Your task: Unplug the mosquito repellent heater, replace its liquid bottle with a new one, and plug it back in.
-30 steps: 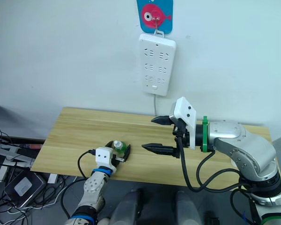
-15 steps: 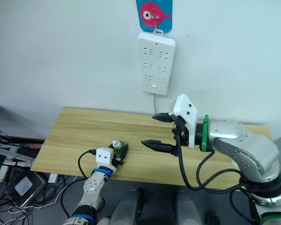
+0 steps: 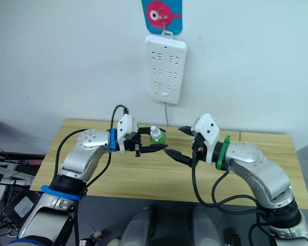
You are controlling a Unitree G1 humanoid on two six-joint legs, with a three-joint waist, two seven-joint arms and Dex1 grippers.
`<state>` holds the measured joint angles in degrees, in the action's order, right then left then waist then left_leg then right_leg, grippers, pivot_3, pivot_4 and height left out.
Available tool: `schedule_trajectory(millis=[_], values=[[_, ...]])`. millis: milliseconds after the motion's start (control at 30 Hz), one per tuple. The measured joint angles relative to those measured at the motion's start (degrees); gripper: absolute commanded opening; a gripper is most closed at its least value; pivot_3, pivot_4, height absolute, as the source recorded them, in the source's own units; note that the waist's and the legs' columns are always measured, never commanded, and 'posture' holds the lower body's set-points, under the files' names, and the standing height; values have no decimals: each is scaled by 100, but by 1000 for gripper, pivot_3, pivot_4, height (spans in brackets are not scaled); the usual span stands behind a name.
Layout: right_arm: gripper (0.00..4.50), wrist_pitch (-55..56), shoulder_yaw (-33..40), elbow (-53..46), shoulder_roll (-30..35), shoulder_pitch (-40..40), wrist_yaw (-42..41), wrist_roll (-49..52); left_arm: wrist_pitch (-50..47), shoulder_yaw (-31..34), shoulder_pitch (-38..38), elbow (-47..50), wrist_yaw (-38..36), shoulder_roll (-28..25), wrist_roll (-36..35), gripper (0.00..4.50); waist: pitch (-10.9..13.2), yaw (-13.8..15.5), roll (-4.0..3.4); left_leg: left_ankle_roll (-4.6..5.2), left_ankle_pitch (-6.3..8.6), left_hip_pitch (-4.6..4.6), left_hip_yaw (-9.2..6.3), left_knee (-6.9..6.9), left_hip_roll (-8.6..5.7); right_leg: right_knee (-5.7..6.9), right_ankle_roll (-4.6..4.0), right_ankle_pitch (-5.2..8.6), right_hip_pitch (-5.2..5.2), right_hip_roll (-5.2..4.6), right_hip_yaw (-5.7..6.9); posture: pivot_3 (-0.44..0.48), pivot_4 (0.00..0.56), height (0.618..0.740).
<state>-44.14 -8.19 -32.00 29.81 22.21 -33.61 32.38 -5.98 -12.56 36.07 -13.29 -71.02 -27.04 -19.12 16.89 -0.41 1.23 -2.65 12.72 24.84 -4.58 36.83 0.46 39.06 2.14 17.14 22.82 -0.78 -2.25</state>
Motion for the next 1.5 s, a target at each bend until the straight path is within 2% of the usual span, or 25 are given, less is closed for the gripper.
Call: schedule_trajectory(millis=[267,367,633,667,900,1000,1167,1267,1367,1500], values=[[4500,-2,1,-1,-434,36,353,-109,303,-71,664,-881,-719,244,167,2242,0,-39,0,-2,-2,5,1,1,0,8,0,0,8,3,-1,32,250,740],[3927,15,-73,1,-503,45,378,-225,354,-69,694,-987,-771,287,225,2242,0,-79,0,-11,-7,8,0,1,0,11,0,0,14,2,-4,31,254,740],[1085,236,-241,179,-710,100,432,-541,384,-54,701,-1008,-837,421,258,2242,0,-124,1,-7,-5,8,0,10,1,55,0,0,37,-1,-11,49,259,740],[1017,236,-242,181,-724,100,433,-552,376,-50,700,-1007,-838,418,258,2242,0,-124,1,-6,-4,8,0,10,1,59,-1,0,39,-1,-11,53,259,740],[1017,249,-250,197,-715,103,311,-595,262,-46,639,-884,-842,379,250,2242,-1,-126,1,-5,-4,7,-2,12,1,77,-1,0,42,-1,-10,56,267,740],[1017,288,-232,322,-580,229,-57,-520,218,-46,583,-758,-939,333,223,2242,0,-128,0,-5,-4,7,1,14,1,77,-1,0,43,0,-11,52,270,740],[1017,759,-334,1327,102,1051,-2302,-106,165,-76,254,-54,-1463,177,-34,2242,0,-138,1,-3,-4,4,10,16,4,78,-1,0,42,3,-9,62,273,740],[1017,1140,-607,2018,192,1482,-3474,-35,154,-201,144,250,-1780,60,-129,2242,0,-136,1,-3,-4,2,11,15,9,82,-2,0,42,9,-4,86,276,740],[1017,1493,-828,2499,145,1775,-4153,-157,158,-320,141,356,-1915,-41,-149,2242,0,-127,1,-3,-4,2,9,17,10,84,-3,1,42,10,-5,92,278,740],[2403,1667,-863,2814,78,2077,-4496,-208,172,-426,178,352,-2010,-112,-209,2242,0,-121,1,-4,-4,2,0,17,7,84,-3,1,42,5,-7,91,274,740]])
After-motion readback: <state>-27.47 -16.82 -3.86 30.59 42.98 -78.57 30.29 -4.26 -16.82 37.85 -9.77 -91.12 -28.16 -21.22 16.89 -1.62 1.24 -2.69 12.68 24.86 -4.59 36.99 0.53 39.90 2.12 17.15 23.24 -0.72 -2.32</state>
